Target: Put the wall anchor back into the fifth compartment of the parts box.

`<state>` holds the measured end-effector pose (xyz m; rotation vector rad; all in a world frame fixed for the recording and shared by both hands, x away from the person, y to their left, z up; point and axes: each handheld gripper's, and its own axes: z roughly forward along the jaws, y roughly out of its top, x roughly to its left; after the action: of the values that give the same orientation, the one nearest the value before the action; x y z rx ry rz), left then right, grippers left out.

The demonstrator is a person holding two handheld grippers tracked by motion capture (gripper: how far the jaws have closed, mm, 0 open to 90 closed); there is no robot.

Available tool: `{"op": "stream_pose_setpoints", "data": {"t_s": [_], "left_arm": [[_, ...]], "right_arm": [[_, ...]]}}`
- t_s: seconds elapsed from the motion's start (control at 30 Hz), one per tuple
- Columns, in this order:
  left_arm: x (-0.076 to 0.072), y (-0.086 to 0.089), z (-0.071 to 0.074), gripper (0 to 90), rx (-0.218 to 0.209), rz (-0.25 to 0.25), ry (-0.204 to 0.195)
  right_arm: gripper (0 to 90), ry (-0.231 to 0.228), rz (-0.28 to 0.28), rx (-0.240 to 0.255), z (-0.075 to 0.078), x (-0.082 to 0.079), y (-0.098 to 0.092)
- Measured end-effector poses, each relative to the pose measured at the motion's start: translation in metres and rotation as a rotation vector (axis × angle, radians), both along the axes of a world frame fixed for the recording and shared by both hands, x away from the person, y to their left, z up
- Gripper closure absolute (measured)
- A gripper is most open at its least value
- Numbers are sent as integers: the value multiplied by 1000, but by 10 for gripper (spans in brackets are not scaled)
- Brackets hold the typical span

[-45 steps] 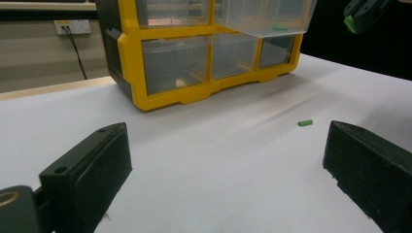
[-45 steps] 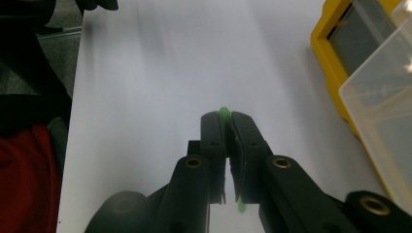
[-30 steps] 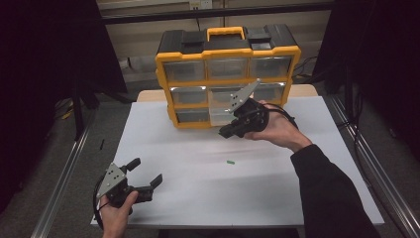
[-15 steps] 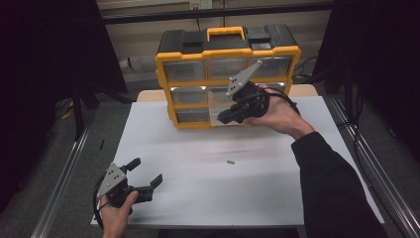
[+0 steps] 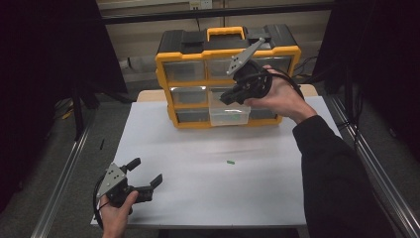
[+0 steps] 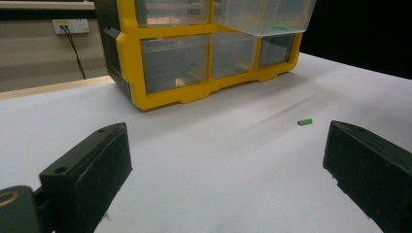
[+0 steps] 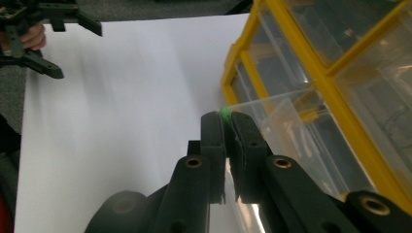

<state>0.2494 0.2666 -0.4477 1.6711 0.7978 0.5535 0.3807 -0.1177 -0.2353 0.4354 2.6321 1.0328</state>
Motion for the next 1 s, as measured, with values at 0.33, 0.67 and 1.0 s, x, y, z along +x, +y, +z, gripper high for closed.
{"op": "stream_pose_setpoints", "data": {"t_s": [0.33, 0.67, 1.0], "left_arm": [[0, 0, 0, 34, 0, 0, 1], [1, -1, -1, 34, -13, 2, 0], [1, 1, -1, 33, -17, 6, 1]], "right_arm": [[846, 26, -49, -85, -6, 13, 4], [846, 67, -107, -130, -13, 36, 9], [845, 145, -138, -179, -27, 59, 18]]}}
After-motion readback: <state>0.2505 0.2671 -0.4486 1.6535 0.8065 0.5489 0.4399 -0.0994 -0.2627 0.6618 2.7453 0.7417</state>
